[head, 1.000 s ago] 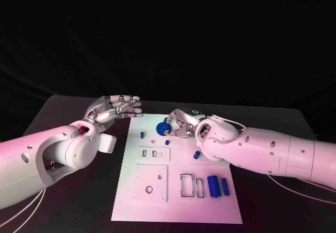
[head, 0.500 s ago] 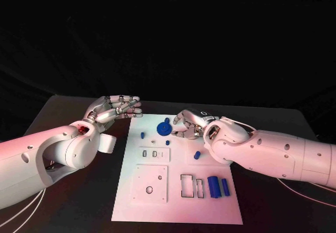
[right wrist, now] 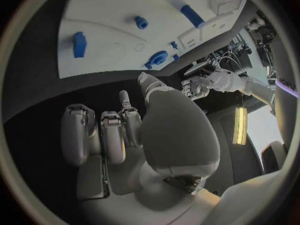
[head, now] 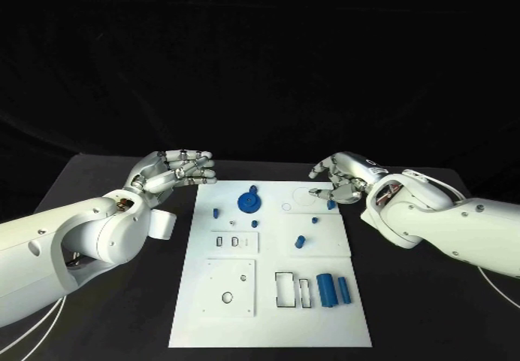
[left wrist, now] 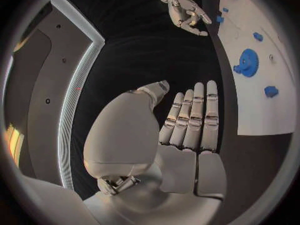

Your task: Assemble the parts on the task board

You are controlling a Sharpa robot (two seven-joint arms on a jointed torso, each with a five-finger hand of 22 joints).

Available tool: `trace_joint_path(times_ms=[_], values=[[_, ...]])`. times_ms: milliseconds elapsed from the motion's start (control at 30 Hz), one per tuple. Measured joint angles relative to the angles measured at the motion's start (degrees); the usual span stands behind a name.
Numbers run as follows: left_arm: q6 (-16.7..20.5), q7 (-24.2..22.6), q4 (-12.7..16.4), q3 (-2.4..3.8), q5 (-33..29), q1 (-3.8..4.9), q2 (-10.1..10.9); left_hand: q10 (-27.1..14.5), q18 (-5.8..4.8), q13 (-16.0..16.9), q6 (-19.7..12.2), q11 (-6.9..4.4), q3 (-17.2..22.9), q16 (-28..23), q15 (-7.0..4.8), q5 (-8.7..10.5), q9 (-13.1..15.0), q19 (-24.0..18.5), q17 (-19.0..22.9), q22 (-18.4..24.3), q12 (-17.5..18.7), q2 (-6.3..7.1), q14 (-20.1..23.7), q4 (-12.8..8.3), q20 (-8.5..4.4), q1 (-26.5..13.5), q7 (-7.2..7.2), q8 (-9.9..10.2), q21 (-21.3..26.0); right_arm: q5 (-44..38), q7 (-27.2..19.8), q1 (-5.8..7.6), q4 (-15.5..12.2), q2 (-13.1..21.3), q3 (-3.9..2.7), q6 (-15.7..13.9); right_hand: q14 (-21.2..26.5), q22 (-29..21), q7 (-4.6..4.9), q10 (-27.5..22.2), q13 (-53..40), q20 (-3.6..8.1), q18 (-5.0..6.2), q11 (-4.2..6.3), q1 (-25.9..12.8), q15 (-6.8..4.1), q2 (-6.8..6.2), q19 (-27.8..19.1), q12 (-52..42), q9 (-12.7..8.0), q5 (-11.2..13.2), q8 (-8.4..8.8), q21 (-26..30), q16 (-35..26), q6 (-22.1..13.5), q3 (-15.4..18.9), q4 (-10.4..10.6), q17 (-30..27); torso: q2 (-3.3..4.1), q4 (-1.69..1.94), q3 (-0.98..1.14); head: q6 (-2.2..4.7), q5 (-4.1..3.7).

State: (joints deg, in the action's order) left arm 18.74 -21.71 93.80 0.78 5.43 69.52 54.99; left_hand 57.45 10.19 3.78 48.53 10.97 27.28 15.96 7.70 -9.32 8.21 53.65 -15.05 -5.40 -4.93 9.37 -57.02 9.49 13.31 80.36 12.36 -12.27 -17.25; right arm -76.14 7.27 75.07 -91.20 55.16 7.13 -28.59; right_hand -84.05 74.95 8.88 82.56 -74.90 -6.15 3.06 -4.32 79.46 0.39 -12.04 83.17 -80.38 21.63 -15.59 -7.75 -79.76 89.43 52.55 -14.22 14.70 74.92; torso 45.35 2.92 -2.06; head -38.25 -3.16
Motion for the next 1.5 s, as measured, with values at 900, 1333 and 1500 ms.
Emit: trace_joint_path(times_ms=[900,1333,1500], values=[[-0.49,-0.05,-0.9,-0.03,0.0,-0.09,-0.45,0.0,0.0,0.0,0.0,0.0,0.17,0.0,0.0,0.0,-0.05,0.0,-0.06,-0.01,0.0,0.0,0.0,-0.17,0.0,0.0,0.0,0.0,0.0,11.68,-11.52,-4.13,8.71,1.01,0.43,4.1,0.0,-0.02,0.64,-1.41,-0.03,-0.2,-0.01,-0.38,2.9,0.0,-1.09,-0.61,1.31,-0.47,-0.54,0.69,1.22,0.0,-0.65,-1.26,-1.26,-0.01,-0.03,-0.3,0.96,-0.3,-0.35],[-0.57,-0.05,-0.98,-0.03,0.0,-0.09,-0.36,0.0,0.0,0.0,0.0,0.0,0.17,0.0,0.0,0.0,-0.04,0.0,-0.06,-0.01,-0.01,0.0,0.0,-0.17,0.0,0.0,0.0,0.0,0.0,12.73,-12.09,-4.64,9.56,0.26,0.44,4.94,0.0,-0.03,0.58,-1.2,-0.02,-0.2,-0.01,-0.17,3.43,0.01,-0.56,-0.61,0.86,-0.47,-0.95,0.33,1.22,0.0,0.42,-3.04,-1.66,-0.01,-0.12,-0.4,0.9,-0.62,-0.02],[-0.59,-0.04,-1.02,-0.03,0.0,-0.09,-0.33,0.0,0.0,0.0,0.0,0.0,0.16,0.0,0.0,0.0,-0.05,0.0,-0.06,-0.02,-0.01,0.0,0.0,-0.17,0.0,0.0,0.0,0.0,0.0,12.88,-12.12,-4.78,9.77,0.08,0.44,5.2,0.0,-0.04,0.44,-1.15,-0.02,-0.2,-0.01,-0.13,3.43,0.01,-0.56,-0.61,0.56,-0.41,-0.95,-0.01,1.22,0.0,0.99,-4.05,-1.88,-0.01,-0.12,-0.4,0.92,-0.65,0.0]])
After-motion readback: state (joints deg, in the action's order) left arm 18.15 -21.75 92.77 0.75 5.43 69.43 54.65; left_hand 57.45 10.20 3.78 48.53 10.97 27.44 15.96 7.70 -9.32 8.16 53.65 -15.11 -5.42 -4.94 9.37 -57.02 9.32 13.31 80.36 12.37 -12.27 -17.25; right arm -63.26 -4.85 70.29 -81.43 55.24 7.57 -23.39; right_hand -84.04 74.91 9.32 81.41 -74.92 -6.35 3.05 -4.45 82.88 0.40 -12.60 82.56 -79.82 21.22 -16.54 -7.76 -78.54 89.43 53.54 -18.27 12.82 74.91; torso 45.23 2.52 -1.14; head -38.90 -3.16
